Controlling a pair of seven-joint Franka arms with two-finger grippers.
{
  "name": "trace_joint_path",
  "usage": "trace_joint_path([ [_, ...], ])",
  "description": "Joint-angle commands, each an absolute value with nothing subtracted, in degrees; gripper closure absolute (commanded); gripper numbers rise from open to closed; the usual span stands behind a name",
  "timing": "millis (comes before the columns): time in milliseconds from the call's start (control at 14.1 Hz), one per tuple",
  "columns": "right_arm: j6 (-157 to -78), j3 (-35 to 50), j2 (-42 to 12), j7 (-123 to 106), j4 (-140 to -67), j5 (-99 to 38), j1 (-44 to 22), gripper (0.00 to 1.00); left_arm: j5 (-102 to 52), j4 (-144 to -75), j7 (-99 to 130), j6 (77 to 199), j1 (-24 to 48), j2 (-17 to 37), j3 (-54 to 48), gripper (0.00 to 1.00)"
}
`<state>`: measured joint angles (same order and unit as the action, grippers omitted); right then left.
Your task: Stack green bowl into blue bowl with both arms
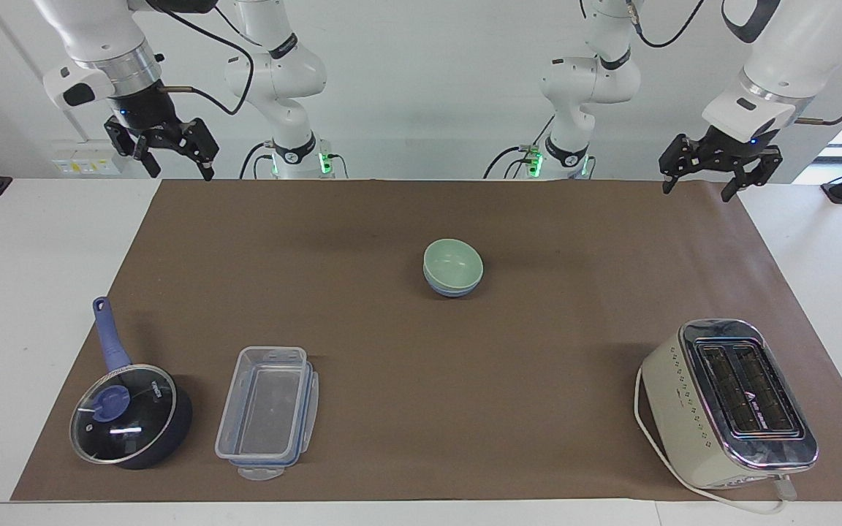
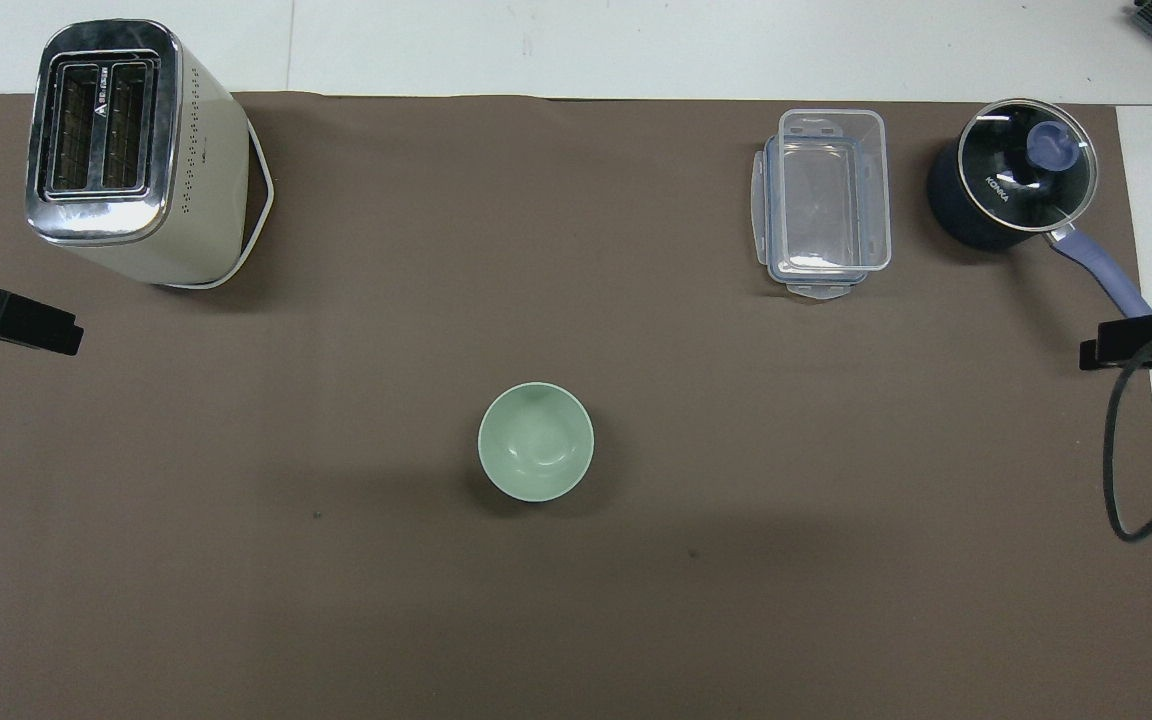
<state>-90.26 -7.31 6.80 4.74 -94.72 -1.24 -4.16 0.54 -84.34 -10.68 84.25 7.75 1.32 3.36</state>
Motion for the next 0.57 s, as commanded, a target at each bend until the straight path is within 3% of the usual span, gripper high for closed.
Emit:
trace_joint_path([
  [0, -89.74, -7.03, 7.47, 1.07, -95.19, 1.3, -4.13, 0.0, 0.79, -85.78, -10.2, 84.46, 6.94, 0.0, 2.9, 0.0],
  [496, -86.13, -6.5, 6.68, 1.75, -91.76, 2.29, -4.31, 0.0, 0.79, -85.69, -10.37, 84.46, 6.86, 0.0, 2.9, 0.0],
])
